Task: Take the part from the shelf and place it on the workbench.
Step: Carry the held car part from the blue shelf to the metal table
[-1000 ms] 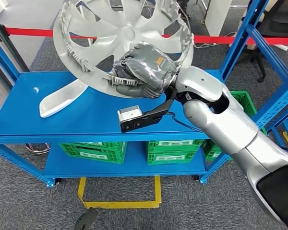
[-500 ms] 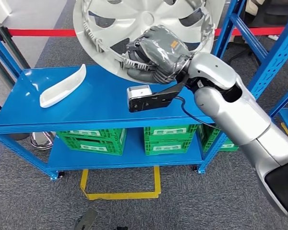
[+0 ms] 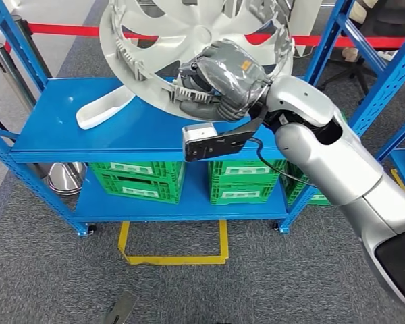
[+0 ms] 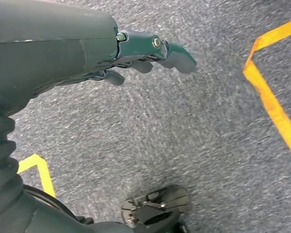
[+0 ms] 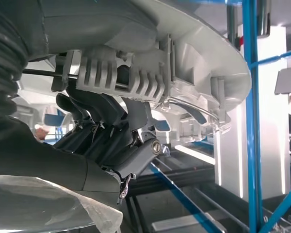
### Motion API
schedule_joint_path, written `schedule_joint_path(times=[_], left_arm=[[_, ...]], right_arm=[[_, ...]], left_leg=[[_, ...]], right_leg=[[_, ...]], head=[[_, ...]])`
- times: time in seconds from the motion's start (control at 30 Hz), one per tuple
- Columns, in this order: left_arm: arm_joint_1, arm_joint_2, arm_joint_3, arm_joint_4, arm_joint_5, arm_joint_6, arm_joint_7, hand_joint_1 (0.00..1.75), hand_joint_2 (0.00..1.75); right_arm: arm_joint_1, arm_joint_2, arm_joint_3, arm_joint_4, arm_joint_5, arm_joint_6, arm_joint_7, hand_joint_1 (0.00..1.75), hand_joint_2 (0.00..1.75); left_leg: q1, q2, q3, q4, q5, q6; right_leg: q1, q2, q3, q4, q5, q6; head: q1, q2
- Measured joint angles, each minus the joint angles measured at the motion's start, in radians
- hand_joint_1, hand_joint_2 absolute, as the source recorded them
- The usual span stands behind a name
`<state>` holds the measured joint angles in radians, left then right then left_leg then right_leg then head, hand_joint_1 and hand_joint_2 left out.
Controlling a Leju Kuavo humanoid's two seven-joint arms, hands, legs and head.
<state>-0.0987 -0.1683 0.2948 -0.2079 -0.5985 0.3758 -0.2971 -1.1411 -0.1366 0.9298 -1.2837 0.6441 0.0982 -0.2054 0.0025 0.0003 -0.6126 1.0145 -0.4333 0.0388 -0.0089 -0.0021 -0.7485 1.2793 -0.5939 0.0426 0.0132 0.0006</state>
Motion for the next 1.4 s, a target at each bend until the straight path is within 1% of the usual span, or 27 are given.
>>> schedule_joint_path(times=[0.03, 0.07, 0.13, 0.2, 0.27, 0.33, 0.37, 0.4, 0.47, 0.5, 0.53, 0.57, 0.63, 0.7, 0.73, 0.8, 0.87, 0.9, 0.97, 1.03, 1.07, 1.1, 1.17, 1.2, 1.27, 1.33, 1.4], left_arm=[[0.000, 0.000, 0.000, 0.000, 0.000, 0.000, 0.000, 0.00, 1.75], [0.000, 0.000, 0.000, 0.000, 0.000, 0.000, 0.001, 0.00, 1.75], [0.000, 0.000, 0.001, 0.000, 0.000, 0.000, 0.003, 0.00, 1.75], [0.000, 0.000, 0.001, 0.000, 0.000, 0.000, 0.004, 0.00, 1.75], [0.000, 0.000, 0.002, 0.000, 0.000, 0.000, 0.004, 0.00, 1.75], [0.001, 0.000, 0.004, 0.000, 0.000, 0.001, 0.005, 0.00, 1.75], [0.001, 0.000, 0.005, 0.000, 0.000, 0.002, 0.007, 0.00, 1.75], [0.001, 0.000, 0.006, 0.000, -0.002, 0.002, 0.008, 0.00, 1.75], [0.001, 0.001, 0.006, 0.000, -0.008, 0.002, 0.009, 0.00, 1.75], [0.001, 0.001, 0.006, 0.000, -0.012, 0.001, 0.009, 0.00, 1.75], [0.000, 0.002, 0.006, 0.000, -0.017, 0.001, 0.010, 0.00, 1.75], [0.000, 0.003, 0.006, 0.000, -0.020, 0.001, 0.010, 0.00, 1.75], [0.000, 0.006, 0.006, 0.000, -0.025, 0.000, 0.011, 0.00, 1.75], [-0.001, 0.007, 0.006, 0.000, -0.027, -0.004, 0.012, 0.00, 1.75], [-0.002, 0.008, 0.006, 0.000, -0.027, -0.005, 0.012, 0.00, 1.75], [-0.001, 0.009, 0.006, 0.000, -0.027, -0.009, 0.013, 0.00, 1.75], [0.001, 0.010, 0.006, 0.000, -0.028, -0.013, 0.013, 0.00, 1.75], [0.001, 0.010, 0.006, 0.000, -0.028, -0.014, 0.013, 0.00, 1.75], [0.001, 0.011, 0.006, 0.000, -0.030, -0.016, 0.013, 0.00, 1.75], [0.001, 0.012, 0.006, 0.000, -0.033, -0.016, 0.013, 0.00, 1.75], [0.001, 0.012, 0.006, 0.000, -0.034, -0.017, 0.013, 0.00, 1.75], [0.001, 0.013, 0.006, 0.000, -0.035, -0.017, 0.013, 0.00, 1.75], [0.000, 0.014, 0.006, 0.000, -0.036, -0.017, 0.013, 0.00, 1.75], [-0.002, 0.014, 0.006, 0.000, -0.036, -0.017, 0.013, 0.00, 1.75], [-0.006, 0.014, 0.006, 0.000, -0.037, -0.017, 0.013, 0.00, 1.75], [-0.006, 0.015, 0.006, 0.000, -0.037, -0.018, 0.014, 0.00, 1.75], [-0.005, 0.015, 0.006, 0.000, -0.037, -0.018, 0.014, 0.00, 1.75]], right_arm=[[0.000, -0.001, 0.001, 0.000, -0.004, 0.004, 0.003, 1.75, 1.75], [0.001, -0.001, 0.001, 0.000, -0.007, 0.007, 0.006, 1.75, 1.75], [0.000, -0.001, 0.001, 0.000, -0.010, 0.009, 0.009, 1.75, 1.75], [-0.003, -0.001, 0.000, -0.002, -0.011, 0.009, 0.012, 1.75, 1.75], [-0.005, -0.001, 0.000, -0.003, -0.012, 0.010, 0.013, 1.75, 1.75], [-0.007, -0.001, 0.000, -0.003, -0.013, 0.010, 0.014, 1.75, 1.75], [-0.007, -0.001, 0.001, -0.003, -0.014, 0.011, 0.017, 1.75, 1.75], [-0.008, -0.002, 0.001, -0.003, -0.017, 0.012, 0.019, 1.75, 1.75], [-0.008, -0.003, 0.001, 0.001, -0.027, 0.011, 0.017, 1.75, 1.75], [-0.006, -0.004, 0.001, 0.006, -0.031, 0.010, 0.009, 1.75, 1.75], [-0.003, -0.005, 0.001, 0.013, -0.035, 0.007, 0.000, 1.75, 1.75], [0.001, -0.007, 0.001, 0.021, -0.037, 0.005, -0.007, 1.75, 1.75], [0.006, -0.010, 0.001, 0.032, -0.040, 0.001, -0.014, 1.75, 1.75], [0.008, -0.013, 0.000, 0.036, -0.041, 0.000, -0.014, 1.75, 1.75], [0.008, -0.014, -0.001, 0.037, -0.042, 0.001, -0.015, 1.75, 1.75], [0.008, -0.016, -0.001, 0.039, -0.043, 0.002, -0.018, 1.75, 1.75], [0.006, -0.019, 0.000, 0.041, -0.042, 0.004, -0.019, 1.75, 1.75], [0.004, -0.020, 0.000, 0.042, -0.041, 0.004, -0.019, 1.75, 1.75], [0.002, -0.022, 0.002, 0.043, -0.039, 0.004, -0.019, 1.75, 1.75], [0.005, -0.022, 0.003, 0.044, -0.038, 0.004, -0.019, 1.75, 1.75], [0.006, -0.022, 0.004, 0.044, -0.037, 0.004, -0.019, 1.75, 1.75], [0.006, -0.022, 0.004, 0.044, -0.036, 0.004, -0.019, 1.75, 1.75], [0.003, -0.022, 0.003, 0.044, -0.032, 0.004, -0.017, 1.75, 1.75], [0.000, -0.022, 0.002, 0.044, -0.031, 0.004, -0.016, 1.75, 1.75], [-0.005, -0.022, 0.003, 0.044, -0.029, 0.004, -0.015, 1.75, 1.75], [-0.008, -0.022, 0.003, 0.044, -0.028, 0.004, -0.015, 1.75, 1.75], [-0.010, -0.022, 0.002, 0.044, -0.028, 0.004, -0.014, 1.75, 1.75]], left_leg=[[0.000, 0.000, -0.015, 0.001, 0.011, -0.001], [-0.001, 0.000, -0.028, 0.001, 0.021, -0.002], [-0.001, -0.001, -0.052, 0.002, 0.042, -0.006], [-0.004, -0.002, -0.069, 0.004, 0.061, -0.014], [-0.004, -0.002, -0.077, 0.000, 0.081, -0.026], [-0.002, -0.002, -0.084, 0.000, 0.082, -0.039], [-0.001, -0.003, -0.091, 0.016, 0.057, -0.045], [0.000, -0.003, -0.103, 0.051, 0.016, -0.051], [0.004, -0.003, -0.131, 0.174, -0.077, -0.060], [0.006, -0.003, -0.140, 0.238, -0.099, -0.064], [0.008, -0.003, -0.141, 0.283, -0.097, -0.066], [0.009, -0.003, -0.129, 0.297, -0.075, -0.068], [0.013, -0.003, -0.060, 0.222, -0.026, -0.068], [0.011, -0.003, 0.032, 0.086, -0.037, -0.060], [0.010, -0.004, 0.059, 0.036, -0.054, -0.054], [0.006, -0.007, 0.067, 0.002, -0.069, -0.039], [0.007, -0.012, 0.062, -0.004, -0.060, -0.024], [0.008, -0.015, 0.059, -0.006, -0.054, -0.017], [0.008, -0.022, 0.049, -0.006, -0.044, -0.009], [0.007, -0.034, 0.039, -0.005, -0.036, -0.008], [0.007, -0.042, 0.035, -0.004, -0.033, -0.009], [0.007, -0.052, 0.033, -0.003, -0.030, -0.010], [0.006, -0.071, 0.029, -0.001, -0.027, -0.014], [0.007, -0.080, 0.024, 0.001, -0.025, -0.018], [0.012, -0.098, 0.007, 0.004, -0.017, -0.031], [0.015, -0.111, -0.005, 0.005, -0.011, -0.046], [0.012, -0.075, -0.024, 0.040, -0.034, -0.058]], right_leg=[[0.000, 0.000, 0.004, 0.029, 0.001, 0.000], [0.000, 0.000, 0.025, 0.024, 0.020, -0.001], [0.001, 0.000, 0.119, -0.083, 0.064, -0.009], [0.005, -0.001, 0.221, -0.224, 0.062, -0.016], [0.009, 0.000, 0.254, -0.283, 0.051, -0.020], [0.006, -0.001, 0.239, -0.286, 0.068, -0.032], [0.004, -0.002, 0.230, -0.287, 0.079, -0.041], [0.001, -0.004, 0.219, -0.289, 0.090, -0.048], [0.001, -0.004, 0.195, -0.289, 0.108, -0.056], [0.001, -0.003, 0.182, -0.289, 0.117, -0.056], [0.001, -0.003, 0.170, -0.288, 0.127, -0.055], [0.001, -0.003, 0.157, -0.287, 0.136, -0.053], [0.000, -0.002, 0.136, -0.281, 0.151, -0.045], [0.002, -0.003, 0.120, -0.273, 0.161, -0.035], [0.003, -0.005, 0.113, -0.270, 0.166, -0.029], [0.002, -0.010, 0.103, -0.267, 0.178, -0.016], [-0.001, -0.011, 0.086, -0.249, 0.164, -0.006], [-0.002, -0.009, 0.069, -0.215, 0.140, -0.003], [-0.002, -0.003, 0.016, -0.089, 0.070, 0.002], [-0.002, -0.001, -0.023, 0.016, 0.033, 0.004], [-0.002, 0.000, -0.018, 0.019, 0.040, 0.003], [-0.002, 0.005, 0.008, -0.019, 0.063, 0.000], [-0.004, 0.043, 0.092, -0.156, 0.118, -0.012], [-0.006, 0.065, 0.126, -0.214, 0.131, -0.017], [-0.006, 0.084, 0.148, -0.258, 0.130, -0.023], [-0.005, 0.060, 0.146, -0.267, 0.134, -0.028], [-0.009, 0.033, 0.149, -0.274, 0.138, -0.037]], head=[[0.000, 0.000], [0.000, 0.000], [0.000, 0.000], [0.000, 0.000], [-0.001, 0.000], [-0.001, 0.000], [-0.002, 0.000], [-0.003, 0.000], [-0.005, 0.000], [-0.005, 0.000], [-0.005, 0.000], [-0.005, 0.000], [-0.005, 0.000], [-0.005, 0.000], [-0.005, 0.000], [-0.004, 0.000], [-0.003, 0.000], [-0.002, 0.000], [-0.001, 0.000], [-0.002, 0.000], [-0.002, 0.000], [-0.002, 0.000], [-0.002, 0.000], [-0.003, 0.000], [-0.006, 0.000], [-0.006, 0.000], [-0.011, 0.000]])
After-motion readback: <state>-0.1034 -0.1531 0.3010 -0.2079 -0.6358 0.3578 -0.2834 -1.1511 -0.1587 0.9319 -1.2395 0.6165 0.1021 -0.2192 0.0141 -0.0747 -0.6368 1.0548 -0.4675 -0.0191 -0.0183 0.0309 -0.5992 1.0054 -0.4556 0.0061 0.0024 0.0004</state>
